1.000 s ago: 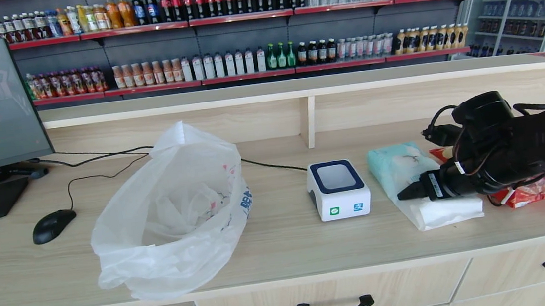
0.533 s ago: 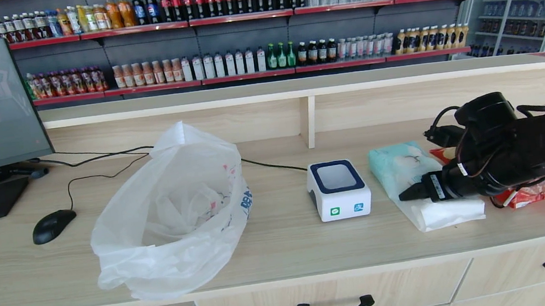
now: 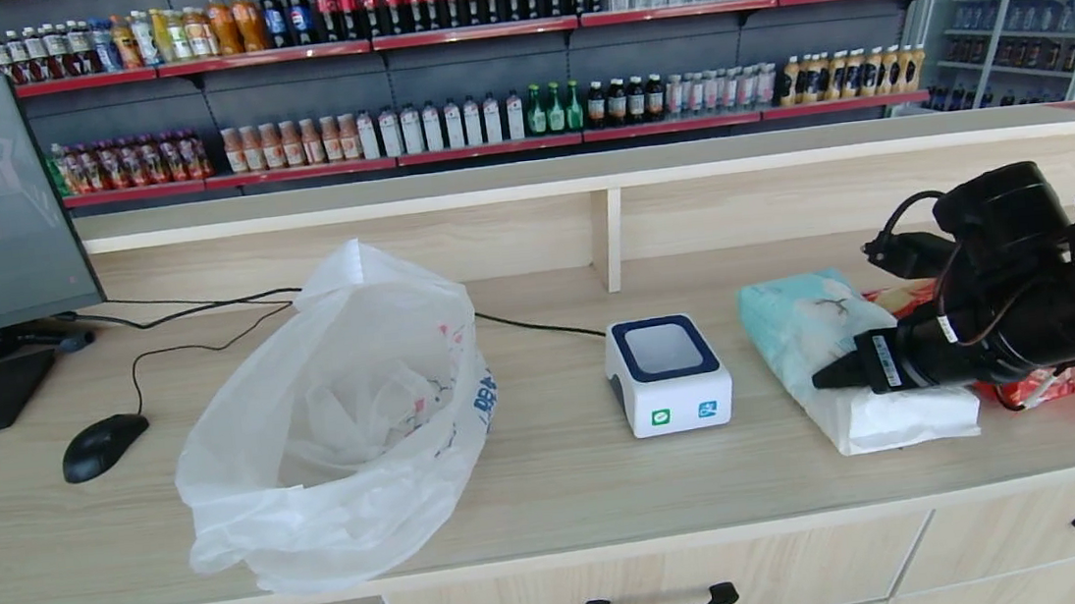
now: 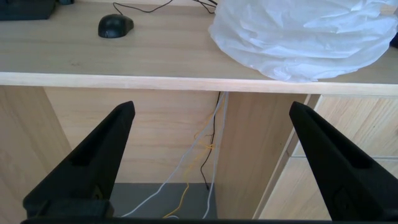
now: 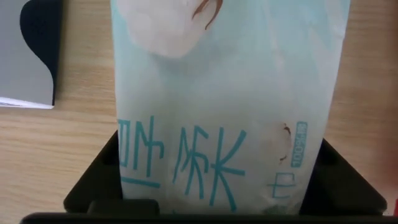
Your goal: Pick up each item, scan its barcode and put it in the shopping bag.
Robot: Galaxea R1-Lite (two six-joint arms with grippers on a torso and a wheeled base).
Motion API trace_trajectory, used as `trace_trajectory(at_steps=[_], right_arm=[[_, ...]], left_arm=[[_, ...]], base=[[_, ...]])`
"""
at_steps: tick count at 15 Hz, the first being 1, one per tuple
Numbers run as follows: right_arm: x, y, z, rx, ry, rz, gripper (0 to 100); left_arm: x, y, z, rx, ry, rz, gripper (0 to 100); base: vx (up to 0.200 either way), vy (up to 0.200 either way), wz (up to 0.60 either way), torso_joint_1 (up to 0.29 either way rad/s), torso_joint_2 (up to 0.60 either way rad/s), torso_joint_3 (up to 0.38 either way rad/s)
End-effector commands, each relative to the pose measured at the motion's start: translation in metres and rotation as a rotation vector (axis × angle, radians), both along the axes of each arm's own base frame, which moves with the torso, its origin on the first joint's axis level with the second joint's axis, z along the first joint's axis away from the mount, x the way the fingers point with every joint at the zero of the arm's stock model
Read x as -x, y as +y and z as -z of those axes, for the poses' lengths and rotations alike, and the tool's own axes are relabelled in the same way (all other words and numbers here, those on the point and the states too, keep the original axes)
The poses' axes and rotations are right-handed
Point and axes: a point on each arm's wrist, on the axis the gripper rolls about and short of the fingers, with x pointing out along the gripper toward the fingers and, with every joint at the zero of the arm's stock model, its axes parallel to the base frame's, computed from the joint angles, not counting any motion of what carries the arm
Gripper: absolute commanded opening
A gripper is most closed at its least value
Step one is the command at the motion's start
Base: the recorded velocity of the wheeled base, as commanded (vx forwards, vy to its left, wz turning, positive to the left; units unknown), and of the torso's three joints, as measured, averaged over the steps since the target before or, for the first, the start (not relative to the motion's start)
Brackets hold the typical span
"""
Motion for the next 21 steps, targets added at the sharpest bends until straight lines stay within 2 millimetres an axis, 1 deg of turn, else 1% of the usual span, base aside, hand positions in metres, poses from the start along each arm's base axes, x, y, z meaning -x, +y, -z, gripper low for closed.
trace_trajectory(at_steps=[1, 3, 4, 6, 8, 9, 11, 12, 13, 14, 17, 18, 19, 20, 21], right_arm=[[0.022, 0.002, -0.025, -0.042, -0.085, 0.003, 0], [0.035, 0.001, -0.036, -0.062, -0.124, 0.009, 0], [0.037, 0.001, -0.039, -0.065, -0.134, 0.008, 0], [0.062, -0.003, -0.053, -0.083, -0.193, -0.002, 0], [0.083, -0.005, -0.059, -0.091, -0.226, -0.01, 0], [0.104, -0.005, -0.058, -0.107, -0.238, -0.04, 0], [0.131, -0.007, -0.052, -0.116, -0.243, -0.066, 0], [0.136, -0.007, -0.05, -0.12, -0.244, -0.072, 0], [0.151, -0.009, -0.046, -0.12, -0.253, -0.079, 0], [0.161, -0.011, -0.044, -0.125, -0.278, -0.086, 0], [0.179, -0.012, -0.032, -0.132, -0.33, -0.11, 0], [0.18, -0.013, -0.03, -0.131, -0.357, -0.105, 0], [0.187, -0.014, -0.029, -0.134, -0.385, -0.106, 0], [0.195, -0.016, -0.026, -0.137, -0.397, -0.107, 0], [0.199, -0.017, -0.022, -0.143, -0.389, -0.108, 0]], left_arm=[[0.0, 0.0, 0.0, 0.0, -0.001, -0.002, 100], [0.0, 0.0, 0.0, 0.0, -0.001, 0.001, 100], [0.0, 0.0, 0.0, 0.0, -0.001, -0.001, 100], [0.0, 0.0, 0.0, 0.0, -0.001, 0.001, 100], [0.0, 0.0, 0.0, 0.0, -0.001, 0.001, 100], [0.0, 0.0, 0.0, 0.0, -0.001, -0.001, 100], [0.0, 0.0, 0.0, 0.0, -0.002, 0.001, 100], [0.0, 0.0, 0.0, 0.0, -0.001, 0.001, 100], [0.0, 0.0, 0.0, 0.0, -0.001, 0.001, 100], [0.0, 0.0, 0.0, 0.0, -0.001, -0.001, 100], [0.0, 0.0, 0.0, 0.0, -0.001, -0.001, 100], [0.0, 0.0, 0.0, 0.0, -0.001, -0.001, 100], [0.0, 0.0, 0.0, 0.0, -0.001, -0.001, 100], [0.0, 0.0, 0.0, 0.0, -0.001, 0.001, 100], [0.0, 0.0, 0.0, 0.0, -0.001, 0.001, 100]], base=[[0.0, 0.0, 0.0, 0.0, 0.0, 0.0], [0.0, 0.0, 0.0, 0.0, 0.0, 0.0], [0.0, 0.0, 0.0, 0.0, 0.0, 0.0], [0.0, 0.0, 0.0, 0.0, 0.0, 0.0], [0.0, 0.0, 0.0, 0.0, 0.0, 0.0], [0.0, 0.0, 0.0, 0.0, 0.0, 0.0], [0.0, 0.0, 0.0, 0.0, 0.0, 0.0], [0.0, 0.0, 0.0, 0.0, 0.0, 0.0], [0.0, 0.0, 0.0, 0.0, 0.0, 0.0], [0.0, 0.0, 0.0, 0.0, 0.0, 0.0], [0.0, 0.0, 0.0, 0.0, 0.0, 0.0], [0.0, 0.0, 0.0, 0.0, 0.0, 0.0], [0.0, 0.0, 0.0, 0.0, 0.0, 0.0], [0.0, 0.0, 0.0, 0.0, 0.0, 0.0], [0.0, 0.0, 0.0, 0.0, 0.0, 0.0]])
